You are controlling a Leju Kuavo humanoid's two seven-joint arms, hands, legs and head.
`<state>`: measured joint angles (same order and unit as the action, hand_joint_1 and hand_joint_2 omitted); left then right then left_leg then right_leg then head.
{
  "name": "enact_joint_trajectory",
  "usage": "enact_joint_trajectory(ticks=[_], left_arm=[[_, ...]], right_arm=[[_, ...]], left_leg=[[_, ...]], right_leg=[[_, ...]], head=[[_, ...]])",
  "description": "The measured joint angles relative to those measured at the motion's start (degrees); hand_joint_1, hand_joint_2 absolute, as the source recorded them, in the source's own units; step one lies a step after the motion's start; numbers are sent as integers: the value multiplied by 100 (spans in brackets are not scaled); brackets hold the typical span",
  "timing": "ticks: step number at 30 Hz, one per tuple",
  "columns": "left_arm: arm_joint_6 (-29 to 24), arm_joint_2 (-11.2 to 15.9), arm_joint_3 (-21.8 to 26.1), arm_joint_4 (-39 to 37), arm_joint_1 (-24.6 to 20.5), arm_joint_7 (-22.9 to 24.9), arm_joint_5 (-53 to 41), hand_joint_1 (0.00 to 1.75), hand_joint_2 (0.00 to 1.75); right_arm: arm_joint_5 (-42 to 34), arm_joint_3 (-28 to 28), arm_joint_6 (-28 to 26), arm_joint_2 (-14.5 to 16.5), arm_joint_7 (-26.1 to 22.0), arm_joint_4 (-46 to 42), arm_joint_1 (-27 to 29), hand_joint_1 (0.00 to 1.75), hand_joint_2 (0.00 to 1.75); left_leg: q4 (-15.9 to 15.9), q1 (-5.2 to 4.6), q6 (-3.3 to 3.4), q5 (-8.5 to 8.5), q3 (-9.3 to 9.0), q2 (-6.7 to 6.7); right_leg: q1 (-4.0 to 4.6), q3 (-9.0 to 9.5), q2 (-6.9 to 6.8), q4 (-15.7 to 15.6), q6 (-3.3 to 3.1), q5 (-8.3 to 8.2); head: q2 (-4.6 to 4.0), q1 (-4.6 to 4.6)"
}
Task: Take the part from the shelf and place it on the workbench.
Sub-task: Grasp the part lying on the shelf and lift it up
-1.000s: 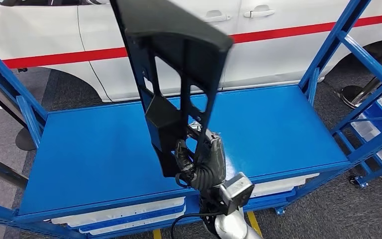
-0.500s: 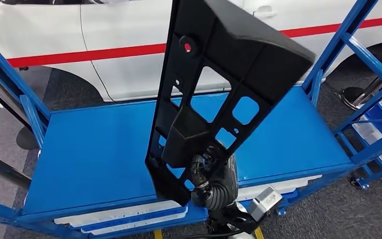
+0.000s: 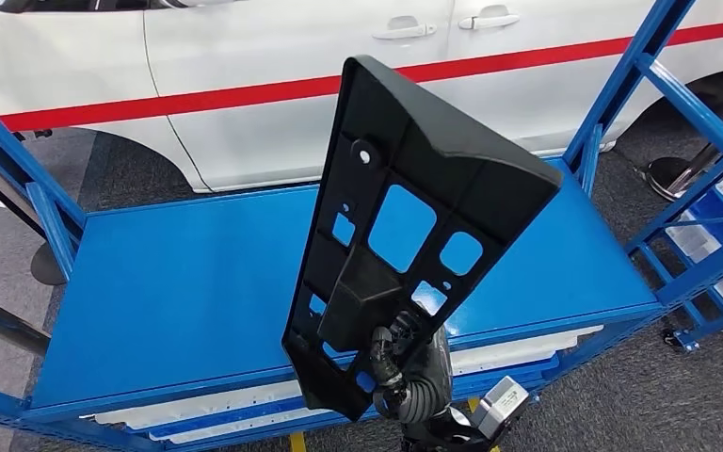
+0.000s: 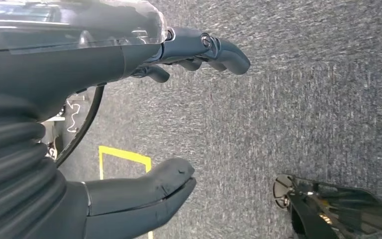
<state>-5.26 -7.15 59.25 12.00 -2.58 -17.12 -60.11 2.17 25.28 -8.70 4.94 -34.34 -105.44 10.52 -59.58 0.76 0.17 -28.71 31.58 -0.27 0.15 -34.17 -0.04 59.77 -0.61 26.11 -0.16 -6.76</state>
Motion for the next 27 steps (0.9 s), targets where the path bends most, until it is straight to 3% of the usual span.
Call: enact_joint_trajectory(ticks=[3,4,5,7,8,9,10,11,13,15,18,19,21,23,24,26,27], left_arm=[[-9,-15,3,-1,-5,26,-33,0,175],[-16,-25,3,-1,-9,33,-43,0,175],[-24,-34,4,-1,-11,38,-55,0,175],[-40,-41,6,0,-13,43,-78,0,175],[-43,-41,7,0,-11,46,-90,0,175],[-44,-41,9,0,-10,52,-102,0,175],[-44,-42,13,0,-9,59,-115,0,175],[-43,-43,16,0,-10,67,-129,0,175],[-36,-50,21,0,-16,84,-148,0,175],[-25,-58,25,0,-21,109,-162,0,175],[-12,-61,32,0,-19,131,-170,0,175],[-10,-61,35,0,-15,133,-170,0,175],[-2,-59,39,0,-7,139,-170,0,175],[7,-62,41,0,-5,153,-168,0,175],[8,-62,43,0,-4,163,-167,0,175],[14,-60,58,0,-6,176,-166,0,175],[19,-58,72,1,-7,180,-166,0,175]], right_arm=[[16,-67,59,1,-69,48,60,175,175],[24,-91,86,1,-128,56,88,175,175],[33,-114,116,1,-193,59,115,175,175],[74,-151,187,0,-303,66,170,175,175],[100,-163,219,0,-339,71,195,175,175],[130,-172,248,0,-367,77,218,175,175],[163,-175,273,0,-389,81,235,175,175],[193,-177,293,0,-405,84,247,175,175],[237,-177,319,0,-416,82,253,175,175],[256,-177,329,-1,-428,72,271,175,175],[283,-176,348,-1,-469,46,301,175,175],[291,-176,354,1,-481,40,308,175,175],[292,-176,362,5,-501,37,329,175,175],[259,-185,368,6,-513,37,356,175,175],[228,-197,371,5,-517,37,373,175,175],[153,-237,381,4,-524,36,416,175,175],[120,-260,386,4,-529,34,440,175,175]], left_leg=[[21,-3,106,87,35,5],[39,7,154,133,56,17],[58,19,197,182,91,28],[61,23,239,266,190,42],[58,21,239,306,250,46],[56,20,232,347,308,50],[54,20,221,386,361,53],[53,20,208,426,411,55],[49,18,166,504,480,52],[62,19,96,584,494,46],[98,37,-27,689,507,42],[55,41,-59,620,546,39],[-316,46,-96,156,690,31],[-984,44,-120,-416,831,30],[-1276,43,-128,-531,843,31],[-1397,42,-127,-380,634,31],[-1165,42,-116,-226,385,31]], right_leg=[[-4,-19,14,11,107,-17],[-13,-52,17,81,143,75],[-27,-119,20,249,175,251],[-61,-336,20,876,233,758],[-77,-426,19,1209,255,953],[-90,-448,18,1418,271,1048],[-99,-368,16,1427,278,1029],[-106,-171,13,1211,275,916],[-100,423,12,369,239,671],[-60,774,20,-185,180,547],[-26,723,12,-268,70,439],[-35,674,4,-291,17,373],[-59,540,-17,-343,-75,215],[-38,374,-24,-331,-114,89],[-26,282,-28,-308,-114,32],[-13,83,-37,-231,-103,-68],[-13,-13,-38,-179,-89,-108]], head=[[0,-1],[0,-2],[0,-3],[0,-4],[0,-3],[1,-3],[1,-4],[1,-4],[1,-3],[0,-2],[-1,-2],[-1,-1],[0,1],[0,0],[-1,0],[-1,1],[-1,1]])
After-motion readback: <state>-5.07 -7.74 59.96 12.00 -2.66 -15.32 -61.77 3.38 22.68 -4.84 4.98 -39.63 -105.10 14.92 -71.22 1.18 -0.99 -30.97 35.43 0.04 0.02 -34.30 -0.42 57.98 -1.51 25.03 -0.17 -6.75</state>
